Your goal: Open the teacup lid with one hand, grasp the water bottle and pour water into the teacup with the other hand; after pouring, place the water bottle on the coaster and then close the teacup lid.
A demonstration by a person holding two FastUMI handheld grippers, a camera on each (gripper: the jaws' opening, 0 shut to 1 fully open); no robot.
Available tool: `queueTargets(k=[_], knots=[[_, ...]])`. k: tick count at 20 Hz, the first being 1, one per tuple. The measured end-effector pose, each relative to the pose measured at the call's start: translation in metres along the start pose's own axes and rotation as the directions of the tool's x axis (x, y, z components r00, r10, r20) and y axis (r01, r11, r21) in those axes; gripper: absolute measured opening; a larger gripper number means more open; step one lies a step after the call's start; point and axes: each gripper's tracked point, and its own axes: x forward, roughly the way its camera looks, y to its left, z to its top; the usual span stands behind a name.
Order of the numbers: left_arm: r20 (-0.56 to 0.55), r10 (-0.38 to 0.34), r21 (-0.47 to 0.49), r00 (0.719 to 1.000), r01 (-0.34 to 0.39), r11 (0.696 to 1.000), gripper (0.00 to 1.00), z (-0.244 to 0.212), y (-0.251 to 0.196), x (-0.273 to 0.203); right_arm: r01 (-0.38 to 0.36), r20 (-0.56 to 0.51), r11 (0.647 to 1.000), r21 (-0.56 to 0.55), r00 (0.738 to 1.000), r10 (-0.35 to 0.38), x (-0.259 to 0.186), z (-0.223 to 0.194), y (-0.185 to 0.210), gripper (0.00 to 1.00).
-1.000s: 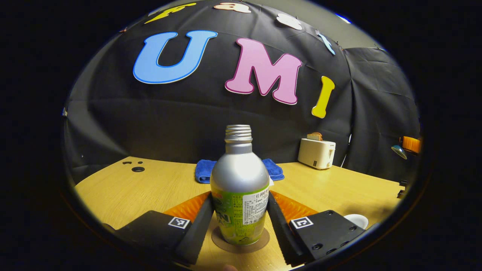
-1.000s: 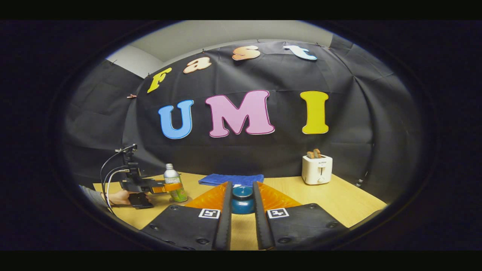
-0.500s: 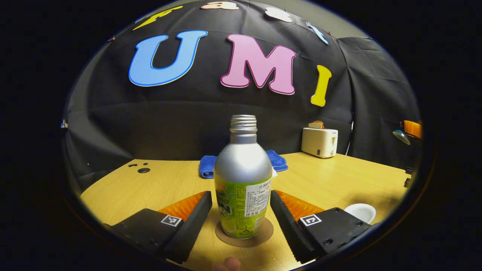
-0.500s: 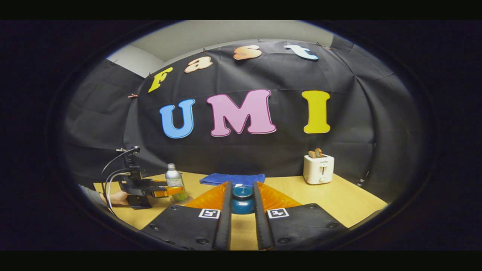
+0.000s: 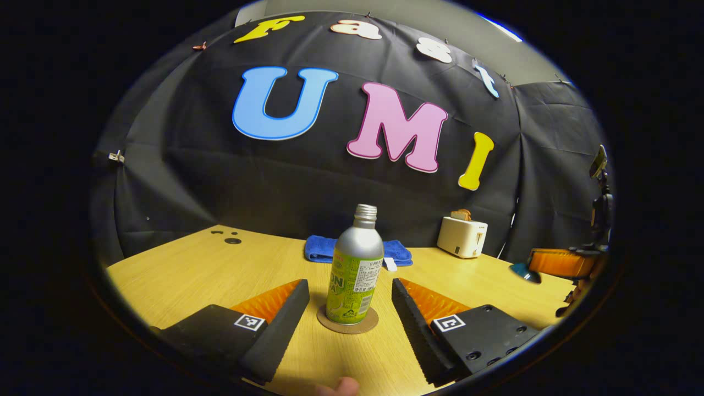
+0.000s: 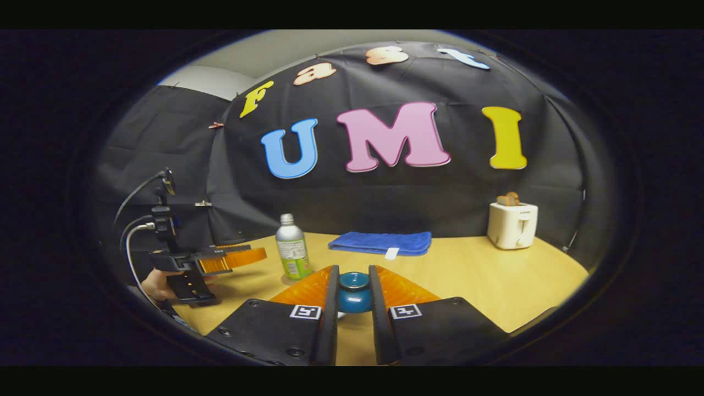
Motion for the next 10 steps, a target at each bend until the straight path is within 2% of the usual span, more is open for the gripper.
queueTargets(k=[1, 2, 3, 5, 10], knots=[[0.013, -0.005, 0.010, 1.000, 0.005, 1.000, 0.95, 0.004, -0.003, -0.004, -0.011, -0.030, 1.000, 0.016, 0.999, 0.012, 0.009, -0.010, 0.005, 0.31], [0.021, -0.009, 0.024, 1.000, 0.009, 1.000, 0.95, 0.006, -0.005, -0.009, -0.018, -0.051, 1.000, 0.026, 0.998, 0.019, 0.014, -0.017, 0.009, 0.26], [0.029, -0.009, 0.034, 1.000, 0.008, 0.999, 0.95, 0.007, 0.001, -0.025, -0.021, -0.065, 1.000, 0.023, 0.998, 0.023, 0.018, -0.022, 0.013, 0.31], [0.032, -0.025, 0.044, 0.999, 0.024, 0.999, 0.95, 0.007, -0.002, -0.029, -0.022, -0.078, 1.000, -0.002, 0.997, 0.021, 0.023, -0.029, 0.018, 0.31], [0.041, -0.002, 0.046, 0.999, 0.000, 0.999, 0.95, 0.012, 0.007, -0.032, -0.026, -0.124, 0.999, -0.048, 0.992, 0.019, 0.033, -0.048, 0.026, 0.31]])
